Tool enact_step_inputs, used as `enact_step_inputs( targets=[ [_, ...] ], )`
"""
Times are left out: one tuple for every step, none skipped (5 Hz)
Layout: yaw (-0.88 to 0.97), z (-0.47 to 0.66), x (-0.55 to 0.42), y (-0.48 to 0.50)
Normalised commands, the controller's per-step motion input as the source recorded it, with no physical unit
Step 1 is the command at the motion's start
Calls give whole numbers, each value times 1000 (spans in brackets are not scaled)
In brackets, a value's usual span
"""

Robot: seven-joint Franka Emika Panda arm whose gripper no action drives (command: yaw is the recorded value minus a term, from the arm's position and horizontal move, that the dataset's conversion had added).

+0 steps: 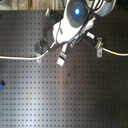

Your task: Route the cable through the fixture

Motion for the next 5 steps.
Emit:
enact_step_inputs(
  targets=[
    [897, 163, -39, 130],
    [848, 166, -89, 74],
    [491, 83, -360, 20],
    [146, 67, -466, -42],
    [14, 43, -318, -34]
  ],
)
